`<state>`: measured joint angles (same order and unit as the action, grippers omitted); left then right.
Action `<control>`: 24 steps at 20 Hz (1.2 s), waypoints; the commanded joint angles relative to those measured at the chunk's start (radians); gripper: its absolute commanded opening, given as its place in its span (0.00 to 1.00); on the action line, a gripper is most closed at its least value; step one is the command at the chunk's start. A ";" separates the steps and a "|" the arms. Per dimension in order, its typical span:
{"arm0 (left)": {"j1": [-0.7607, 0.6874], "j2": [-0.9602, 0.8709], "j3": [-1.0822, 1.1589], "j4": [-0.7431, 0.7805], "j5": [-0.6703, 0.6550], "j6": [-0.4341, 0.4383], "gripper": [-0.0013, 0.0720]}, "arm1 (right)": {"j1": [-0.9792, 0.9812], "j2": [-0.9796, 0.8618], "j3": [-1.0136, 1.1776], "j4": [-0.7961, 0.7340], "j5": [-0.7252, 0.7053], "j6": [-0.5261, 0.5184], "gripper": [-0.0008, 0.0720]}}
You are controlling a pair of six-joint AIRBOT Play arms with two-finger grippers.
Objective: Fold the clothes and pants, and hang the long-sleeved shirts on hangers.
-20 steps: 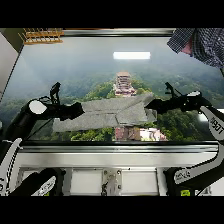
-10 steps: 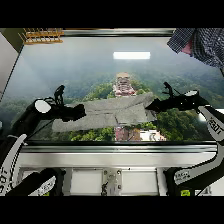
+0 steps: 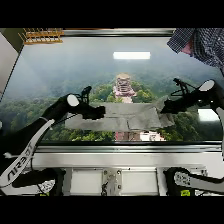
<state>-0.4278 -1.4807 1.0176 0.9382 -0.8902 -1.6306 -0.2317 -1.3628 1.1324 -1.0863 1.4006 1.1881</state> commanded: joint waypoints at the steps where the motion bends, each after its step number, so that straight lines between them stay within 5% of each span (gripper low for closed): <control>1: -0.120 -0.158 0.151 0.001 0.038 -0.009 0.03 | 0.020 0.150 0.053 -0.097 0.121 0.119 0.03; 14: -0.355 -0.525 0.582 0.001 -0.065 -0.030 0.03 | 0.317 0.174 0.389 -0.137 0.212 0.264 0.03; 24: -0.220 -0.518 0.768 0.013 -0.214 -0.045 0.03 | 0.410 0.164 0.394 -0.133 0.191 0.288 0.03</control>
<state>-0.6998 -2.0033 1.7210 0.9493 -1.0447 -1.6756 0.1493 -1.1988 1.5242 -1.2205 1.6070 1.4685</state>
